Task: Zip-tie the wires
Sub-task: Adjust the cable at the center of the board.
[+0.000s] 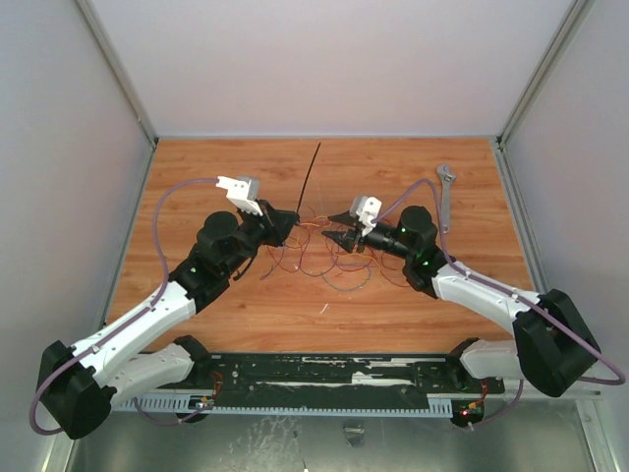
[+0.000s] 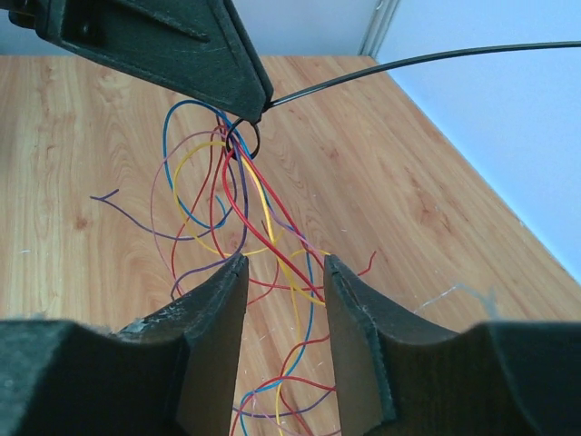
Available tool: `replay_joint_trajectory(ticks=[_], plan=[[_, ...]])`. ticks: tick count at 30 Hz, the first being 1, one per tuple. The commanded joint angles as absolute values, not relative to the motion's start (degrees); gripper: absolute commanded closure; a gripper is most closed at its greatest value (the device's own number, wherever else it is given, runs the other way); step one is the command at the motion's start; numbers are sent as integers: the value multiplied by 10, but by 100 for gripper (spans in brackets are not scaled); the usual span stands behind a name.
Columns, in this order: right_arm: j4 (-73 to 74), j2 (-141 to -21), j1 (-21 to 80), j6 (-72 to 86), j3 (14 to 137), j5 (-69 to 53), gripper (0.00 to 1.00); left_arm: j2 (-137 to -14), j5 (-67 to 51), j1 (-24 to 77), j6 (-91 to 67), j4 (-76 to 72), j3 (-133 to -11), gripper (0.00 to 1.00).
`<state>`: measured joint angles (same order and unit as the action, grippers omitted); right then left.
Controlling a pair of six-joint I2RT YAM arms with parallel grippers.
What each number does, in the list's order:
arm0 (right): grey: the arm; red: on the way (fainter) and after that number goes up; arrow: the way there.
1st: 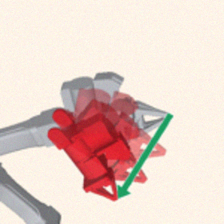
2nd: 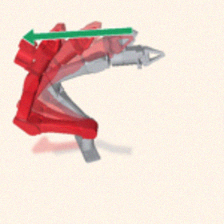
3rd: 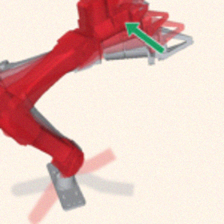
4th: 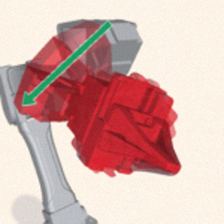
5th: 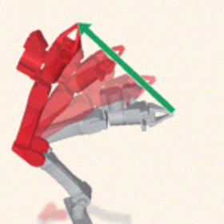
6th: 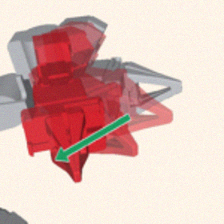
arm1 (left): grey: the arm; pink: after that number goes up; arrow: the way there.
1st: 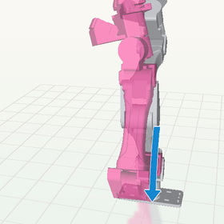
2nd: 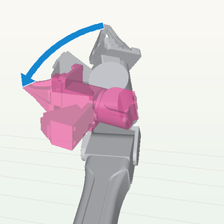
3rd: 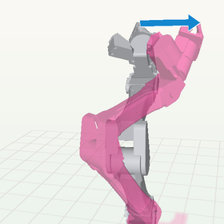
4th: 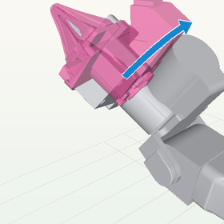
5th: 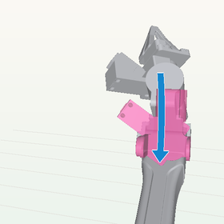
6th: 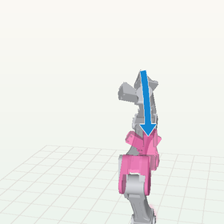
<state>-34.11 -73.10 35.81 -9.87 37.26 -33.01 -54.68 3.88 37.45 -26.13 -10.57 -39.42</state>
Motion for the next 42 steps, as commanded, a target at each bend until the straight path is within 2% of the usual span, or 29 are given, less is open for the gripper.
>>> replay_joint_trajectory(ticks=[1, 20, 26, 32, 42], plan=[[-345, -738, 367, -122, 389, -333, 62, -545, 29, 370, -257, -121, -386, 100], [-349, -761, 377, -123, 407, -339, 73, -554, 20, 370, -259, -124, -385, 100], [-346, -766, 381, -122, 412, -338, 84, -556, 20, 370, -258, -124, -385, 100], [-332, -757, 381, -126, 410, -328, 100, -559, 24, 370, -259, -125, -385, 100], [-322, -703, 375, -113, 383, -272, 100, -562, 35, 370, -260, -125, -374, 100]])
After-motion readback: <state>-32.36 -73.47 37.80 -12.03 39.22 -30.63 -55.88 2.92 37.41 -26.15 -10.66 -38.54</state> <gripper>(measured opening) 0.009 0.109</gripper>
